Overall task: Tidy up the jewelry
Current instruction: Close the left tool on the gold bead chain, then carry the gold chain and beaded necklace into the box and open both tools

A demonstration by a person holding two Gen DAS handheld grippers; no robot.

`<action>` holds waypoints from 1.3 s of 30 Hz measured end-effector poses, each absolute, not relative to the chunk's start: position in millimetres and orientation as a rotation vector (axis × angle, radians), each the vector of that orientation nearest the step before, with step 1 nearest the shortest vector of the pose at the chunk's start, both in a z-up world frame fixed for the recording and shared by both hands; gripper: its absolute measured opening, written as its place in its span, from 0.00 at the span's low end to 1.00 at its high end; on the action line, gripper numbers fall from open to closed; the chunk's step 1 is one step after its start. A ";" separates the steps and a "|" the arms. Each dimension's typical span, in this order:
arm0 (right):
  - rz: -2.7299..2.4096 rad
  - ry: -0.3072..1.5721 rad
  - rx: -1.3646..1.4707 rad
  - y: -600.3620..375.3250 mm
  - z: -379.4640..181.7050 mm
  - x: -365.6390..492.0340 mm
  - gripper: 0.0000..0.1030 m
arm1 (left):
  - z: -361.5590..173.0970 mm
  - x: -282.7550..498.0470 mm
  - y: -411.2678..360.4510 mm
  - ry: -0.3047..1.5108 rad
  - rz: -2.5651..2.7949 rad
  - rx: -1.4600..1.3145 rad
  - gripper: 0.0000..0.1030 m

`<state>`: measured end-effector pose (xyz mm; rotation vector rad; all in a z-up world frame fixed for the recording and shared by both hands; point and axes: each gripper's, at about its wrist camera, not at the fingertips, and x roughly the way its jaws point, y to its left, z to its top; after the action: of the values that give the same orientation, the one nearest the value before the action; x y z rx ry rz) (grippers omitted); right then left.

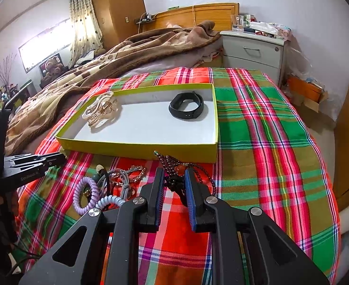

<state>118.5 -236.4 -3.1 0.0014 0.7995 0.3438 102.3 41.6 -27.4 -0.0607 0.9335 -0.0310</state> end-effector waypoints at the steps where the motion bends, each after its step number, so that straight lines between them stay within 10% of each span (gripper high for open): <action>1: 0.344 0.799 0.002 -236.9 -2.5 118.7 0.17 | -27.1 101.9 42.2 0.931 -0.028 -0.065 0.11; 39: 0.486 0.699 0.021 -210.8 71.8 172.5 0.17 | 57.6 126.0 48.6 0.785 -0.176 -0.163 0.08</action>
<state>172.5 -210.8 71.8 0.0213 0.6992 0.4861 126.0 48.6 57.6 -0.1635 0.7850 -0.1757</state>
